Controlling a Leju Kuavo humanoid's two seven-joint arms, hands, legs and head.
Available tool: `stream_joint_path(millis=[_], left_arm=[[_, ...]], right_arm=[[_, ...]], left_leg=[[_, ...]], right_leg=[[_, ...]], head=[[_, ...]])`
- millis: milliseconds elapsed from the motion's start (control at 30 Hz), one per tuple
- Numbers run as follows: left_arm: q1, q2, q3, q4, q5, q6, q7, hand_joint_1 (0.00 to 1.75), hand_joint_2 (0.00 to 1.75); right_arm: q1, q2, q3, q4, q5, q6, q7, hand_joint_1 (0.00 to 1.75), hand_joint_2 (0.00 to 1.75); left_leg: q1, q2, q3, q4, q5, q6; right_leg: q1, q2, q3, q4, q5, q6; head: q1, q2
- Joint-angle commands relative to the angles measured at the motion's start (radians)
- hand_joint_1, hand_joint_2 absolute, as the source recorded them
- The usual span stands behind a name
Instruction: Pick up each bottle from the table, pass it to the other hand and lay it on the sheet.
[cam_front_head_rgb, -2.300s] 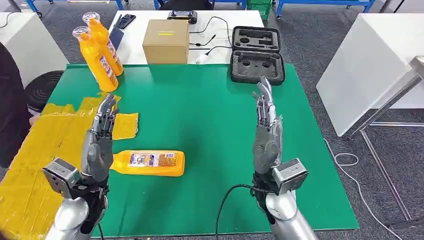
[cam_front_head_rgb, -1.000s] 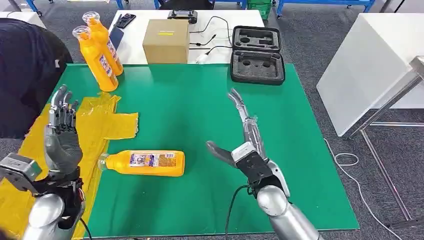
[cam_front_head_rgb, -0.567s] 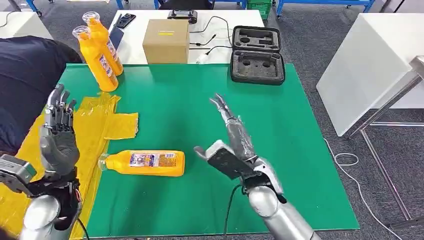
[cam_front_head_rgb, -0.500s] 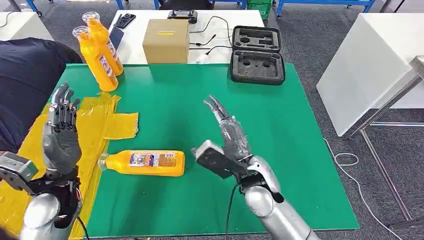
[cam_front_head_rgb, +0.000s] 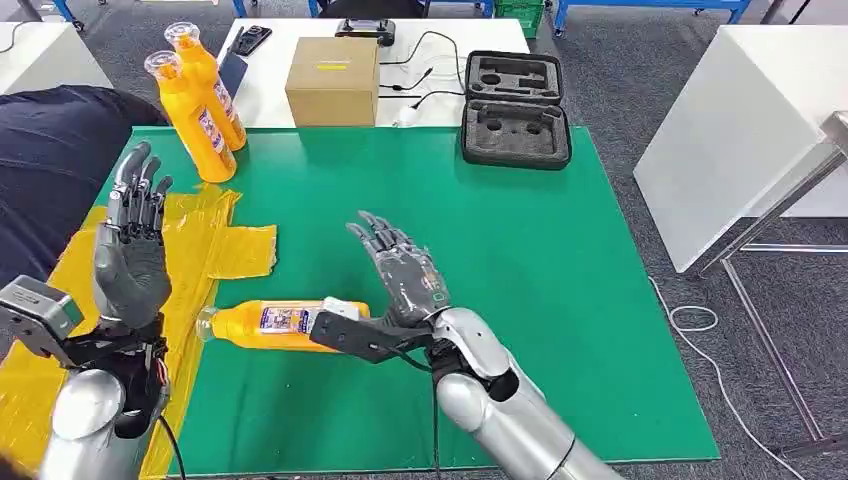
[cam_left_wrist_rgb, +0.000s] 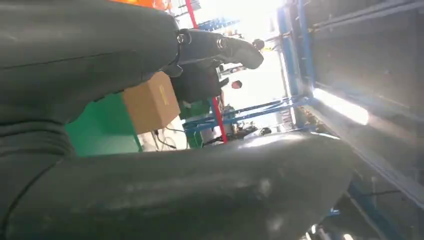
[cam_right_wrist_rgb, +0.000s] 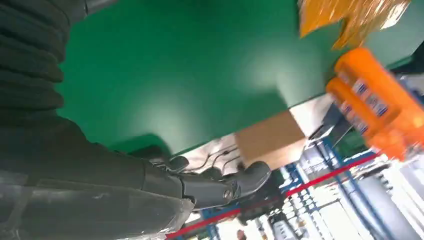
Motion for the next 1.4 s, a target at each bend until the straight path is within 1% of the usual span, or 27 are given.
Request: stream_joint_path(millis=[33,100,133,267,467,500,567,600,633,700,800,933,1000,1033,1067,1100,1133,1200,1400], left_arm=[[0.045,-0.007,0.057,-0.045,-0.003,0.014,0.006,0.0,0.0],[0.071,-0.006,0.071,-0.069,-0.005,0.017,0.006,0.0,0.0],[0.083,-0.01,0.079,-0.08,-0.009,0.018,0.007,0.0,0.0],[0.094,-0.007,0.085,-0.095,-0.015,0.018,0.011,0.0,0.0],[0.087,-0.014,0.087,-0.121,-0.02,0.009,0.032,0.0,0.0],[0.088,-0.015,0.088,-0.128,-0.021,0.01,0.035,0.0,0.0],[0.091,-0.012,0.085,-0.14,-0.028,0.007,0.043,0.0,0.0],[0.091,-0.009,0.083,-0.142,-0.029,0.005,0.045,0.0,0.0],[0.091,-0.009,0.083,-0.142,-0.029,0.005,0.046,0.0,0.0],[0.09,-0.009,0.083,-0.141,-0.029,0.005,0.046,0.0,0.0],[0.074,-0.008,0.073,-0.129,-0.026,-0.007,0.049,0.0,0.0],[0.069,-0.009,0.07,-0.126,-0.026,-0.006,0.049,0.0,0.0],[0.051,-0.008,0.059,-0.112,-0.024,-0.015,0.054,0.0,0.0],[0.038,-0.01,0.053,-0.106,-0.022,-0.022,0.057,0.0,0.0],[0.027,-0.014,0.049,-0.102,-0.022,-0.023,0.059,0.0,0.0],[0.012,-0.018,0.04,-0.096,-0.022,-0.03,0.065,0.0,0.0],[0.005,-0.022,0.037,-0.093,-0.023,-0.032,0.069,0.0,0.0],[-0.011,-0.031,0.029,-0.091,-0.025,-0.039,0.078,0.0,0.0],[-0.02,-0.037,0.025,-0.089,-0.026,-0.043,0.083,0.0,0.0]], right_arm=[[-0.039,0.015,0.082,0.093,-0.019,0.028,-0.025,0.0,1.75],[-0.041,0.019,0.096,0.094,-0.024,0.045,-0.026,0.0,1.75],[-0.045,0.025,0.106,0.101,-0.037,0.061,-0.022,0.0,1.75],[-0.079,0.059,0.148,0.153,-0.058,0.102,0.0,0.0,1.75],[-0.121,0.122,0.195,0.265,-0.029,0.143,0.071,0.0,1.75],[-0.125,0.131,0.195,0.287,-0.022,0.144,0.08,0.0,1.75],[-0.135,0.135,0.196,0.331,0.023,0.133,0.102,0.0,1.75],[-0.135,0.138,0.189,0.35,0.051,0.132,0.114,0.0,1.75],[-0.136,0.136,0.187,0.356,0.06,0.132,0.117,0.0,1.75],[-0.137,0.135,0.185,0.358,0.061,0.132,0.117,0.0,1.75],[-0.15,0.138,0.179,0.387,0.142,0.141,0.159,0.0,1.75],[-0.152,0.14,0.172,0.394,0.145,0.142,0.158,0.0,1.75],[-0.163,0.146,0.156,0.423,0.203,0.155,0.184,0.0,1.75],[-0.164,0.153,0.129,0.44,0.211,0.161,0.189,0.0,1.75],[-0.172,0.151,0.124,0.455,0.232,0.167,0.198,0.0,1.75],[-0.173,0.151,0.105,0.47,0.234,0.168,0.2,0.0,1.75],[-0.174,0.154,0.089,0.483,0.236,0.166,0.196,0.0,1.75],[-0.171,0.154,0.069,0.497,0.243,0.166,0.193,0.0,1.75],[-0.17,0.153,0.065,0.502,0.248,0.169,0.193,0.0,1.75]], left_leg=[[0.0,0.002,0.002,-0.001,-0.001,-0.002],[0.0,0.003,0.005,-0.002,-0.002,-0.004],[0.0,0.002,0.002,-0.001,-0.001,-0.002],[0.001,0.003,0.002,-0.001,-0.001,-0.003],[0.001,0.003,0.003,-0.001,-0.001,-0.003],[0.001,0.002,0.001,0.0,0.0,-0.002],[0.001,0.002,0.002,-0.001,0.0,-0.002],[0.001,0.001,0.004,-0.001,-0.001,-0.005],[0.001,0.001,0.002,-0.001,0.0,-0.002],[0.001,0.0,0.002,-0.001,0.0,-0.003],[0.001,0.0,0.002,-0.001,0.0,-0.003],[0.001,-0.002,0.002,0.0,0.0,-0.003],[0.0,-0.001,0.001,0.0,0.0,-0.002],[0.001,-0.002,0.002,0.0,0.0,-0.003],[0.0,-0.002,0.0,0.0,0.0,-0.002],[0.001,-0.004,0.002,0.0,0.0,-0.004],[0.001,-0.003,0.0,0.0,0.001,-0.002],[0.001,-0.005,0.001,0.0,0.001,-0.003],[0.0,-0.002,0.001,0.0,0.0,-0.002]], right_leg=[[0.0,0.003,0.001,-0.001,0.0,0.0],[0.0,0.007,0.003,-0.001,0.0,-0.001],[0.0,0.004,0.001,-0.001,0.0,-0.001],[0.0,0.005,0.001,0.0,0.0,-0.001],[0.0,0.006,0.001,0.0,0.0,-0.001],[0.0,0.003,0.0,0.0,0.0,-0.001],[0.0,0.003,0.001,-0.001,0.0,-0.001],[0.0,0.006,0.003,-0.001,0.0,-0.001],[0.0,0.003,0.001,-0.001,0.0,-0.001],[0.0,0.003,0.002,-0.001,0.0,-0.001],[0.0,0.003,0.001,0.0,0.0,-0.001],[0.0,0.001,0.002,0.0,-0.001,-0.001],[0.0,0.001,0.0,0.0,0.0,-0.001],[0.0,0.001,0.002,0.0,0.0,-0.001],[0.0,-0.001,0.0,0.0,0.0,0.0],[0.0,0.0,0.002,0.0,-0.001,-0.001],[0.0,-0.002,0.0,0.0,0.0,-0.001],[0.0,-0.002,0.001,0.0,0.0,-0.001],[0.0,0.0,0.0,0.0,0.0,0.0]], head=[[0.0,0.0],[0.0,0.0],[0.0,0.0],[0.0,0.0],[0.0,0.0],[0.0,0.0],[0.0,0.0],[0.0,0.0],[0.0,0.0],[0.0,0.0],[0.0,0.0],[0.0,0.0],[0.0,0.0],[0.0,0.0],[0.0,0.0],[0.0,0.0],[0.0,0.0],[0.0,0.0],[0.0,0.0]])
